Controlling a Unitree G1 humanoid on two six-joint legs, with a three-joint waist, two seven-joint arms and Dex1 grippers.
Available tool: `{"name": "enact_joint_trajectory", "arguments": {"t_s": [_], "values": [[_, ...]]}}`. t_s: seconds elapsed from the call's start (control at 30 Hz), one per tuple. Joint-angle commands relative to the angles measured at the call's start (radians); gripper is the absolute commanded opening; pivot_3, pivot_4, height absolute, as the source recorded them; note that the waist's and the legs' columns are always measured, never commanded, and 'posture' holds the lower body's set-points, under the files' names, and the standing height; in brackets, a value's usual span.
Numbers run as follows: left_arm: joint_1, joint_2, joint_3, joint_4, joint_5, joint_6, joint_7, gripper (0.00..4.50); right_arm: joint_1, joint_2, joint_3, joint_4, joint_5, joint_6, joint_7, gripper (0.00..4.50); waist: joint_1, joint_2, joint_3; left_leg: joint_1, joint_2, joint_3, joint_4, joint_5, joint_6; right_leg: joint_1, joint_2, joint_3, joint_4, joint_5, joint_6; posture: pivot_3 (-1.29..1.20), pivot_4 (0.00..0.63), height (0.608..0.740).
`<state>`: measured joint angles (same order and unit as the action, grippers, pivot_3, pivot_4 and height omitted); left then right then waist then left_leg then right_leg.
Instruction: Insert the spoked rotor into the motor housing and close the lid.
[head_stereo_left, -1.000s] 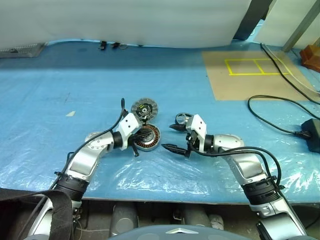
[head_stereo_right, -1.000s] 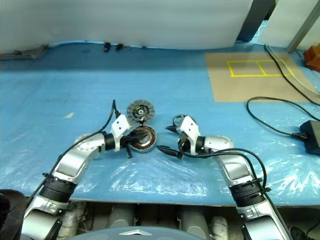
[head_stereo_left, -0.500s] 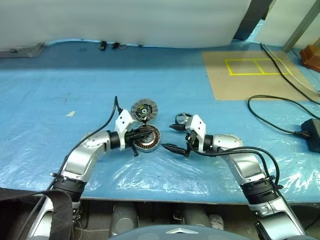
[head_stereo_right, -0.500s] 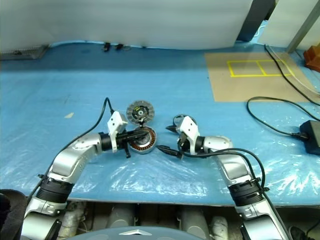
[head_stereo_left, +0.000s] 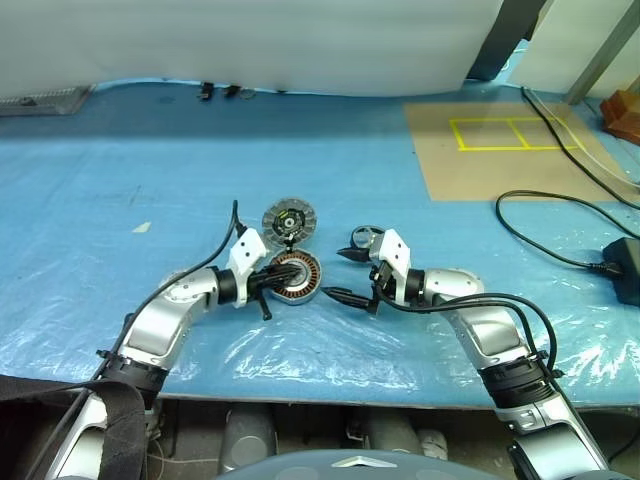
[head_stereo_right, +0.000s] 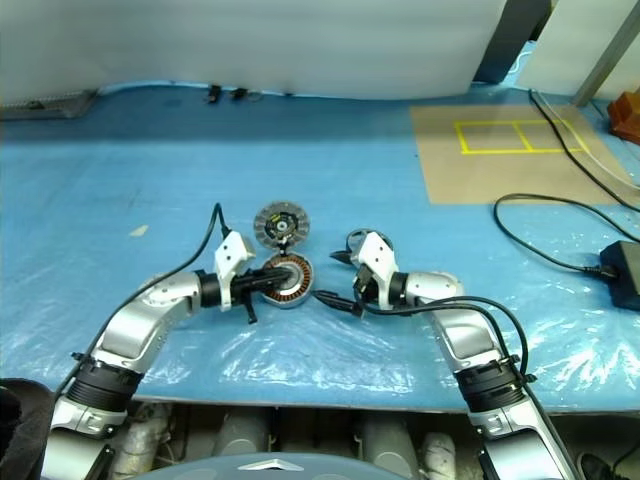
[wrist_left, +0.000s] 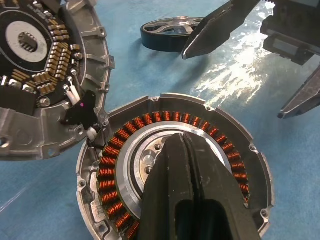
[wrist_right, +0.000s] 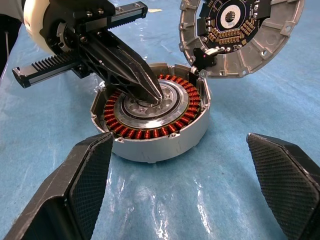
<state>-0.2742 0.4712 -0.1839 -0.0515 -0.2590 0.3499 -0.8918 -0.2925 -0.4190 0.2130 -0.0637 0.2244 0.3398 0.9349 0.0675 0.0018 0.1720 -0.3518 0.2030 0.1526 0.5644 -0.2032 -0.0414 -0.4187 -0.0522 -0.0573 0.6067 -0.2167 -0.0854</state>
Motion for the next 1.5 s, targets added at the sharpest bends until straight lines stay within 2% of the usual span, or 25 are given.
{"name": "enact_joint_trajectory", "arguments": {"t_s": [0.03, 0.27, 0.4, 0.7, 1.1, 1.37, 1.5], "values": [[0.002, 0.029, -0.040, 0.019, 0.053, -0.015, -0.016, 0.04, -0.013, 0.002, 0.001, -0.019, 0.007, -0.013, -0.001, 4.50, 0.000, 0.000, 0.000, 0.000, 0.000, 0.000, 0.000, -0.001, -0.001, 0.000, 0.000, 0.000, 0.000, 0.000, 0.000, 0.00, 0.150, 0.740], [-0.006, 0.076, -0.095, 0.057, 0.148, -0.071, -0.020, 0.04, -0.014, 0.004, 0.001, -0.018, 0.003, -0.018, -0.003, 4.50, 0.000, 0.001, -0.001, 0.003, 0.000, 0.000, 0.000, -0.002, -0.002, 0.004, 0.000, 0.000, 0.000, 0.000, 0.000, 0.00, 0.150, 0.740], [-0.013, 0.083, -0.105, 0.061, 0.153, -0.070, -0.032, 0.04, -0.016, 0.006, 0.002, -0.016, 0.000, -0.020, -0.006, 4.50, 0.000, 0.003, -0.002, 0.005, 0.000, 0.000, 0.000, -0.002, -0.002, 0.006, 0.000, 0.000, 0.000, -0.003, 0.005, 0.00, 0.150, 0.740], [-0.016, 0.066, -0.057, 0.001, 0.035, 0.058, -0.074, 0.04, -0.019, 0.005, 0.008, -0.007, -0.011, -0.029, -0.006, 4.50, 0.000, 0.003, -0.002, 0.008, 0.000, 0.000, 0.000, -0.002, -0.002, 0.009, 0.000, 0.000, 0.000, -0.004, 0.007, 0.00, 0.150, 0.740], [0.008, 0.114, -0.103, -0.046, 0.016, 0.176, -0.115, 0.04, -0.019, 0.010, 0.014, -0.002, -0.023, -0.039, -0.005, 4.50, -0.006, 0.003, -0.002, 0.008, 0.000, 0.000, -0.002, -0.002, -0.002, 0.009, 0.000, 0.000, -0.002, -0.002, 0.002, 0.00, 0.150, 0.740], [-0.023, 0.091, -0.122, 0.012, 0.102, 0.072, -0.062, 0.04, -0.017, 0.011, 0.018, -0.003, -0.024, -0.043, -0.010, 4.50, -0.003, 0.003, -0.002, 0.009, -0.001, 0.000, -0.003, -0.002, -0.002, 0.010, -0.001, 0.000, -0.002, -0.005, 0.008, 0.00, 0.150, 0.740], [-0.052, 0.031, -0.050, 0.066, 0.096, 0.002, 0.021, 0.04, -0.016, 0.014, 0.020, -0.002, -0.025, -0.046, -0.016, 4.50, 0.000, 0.003, -0.002, 0.010, -0.001, 0.000, -0.002, -0.002, -0.002, 0.012, -0.001, 0.000, -0.002, -0.005, 0.009, 0.00, 0.150, 0.740]]}}
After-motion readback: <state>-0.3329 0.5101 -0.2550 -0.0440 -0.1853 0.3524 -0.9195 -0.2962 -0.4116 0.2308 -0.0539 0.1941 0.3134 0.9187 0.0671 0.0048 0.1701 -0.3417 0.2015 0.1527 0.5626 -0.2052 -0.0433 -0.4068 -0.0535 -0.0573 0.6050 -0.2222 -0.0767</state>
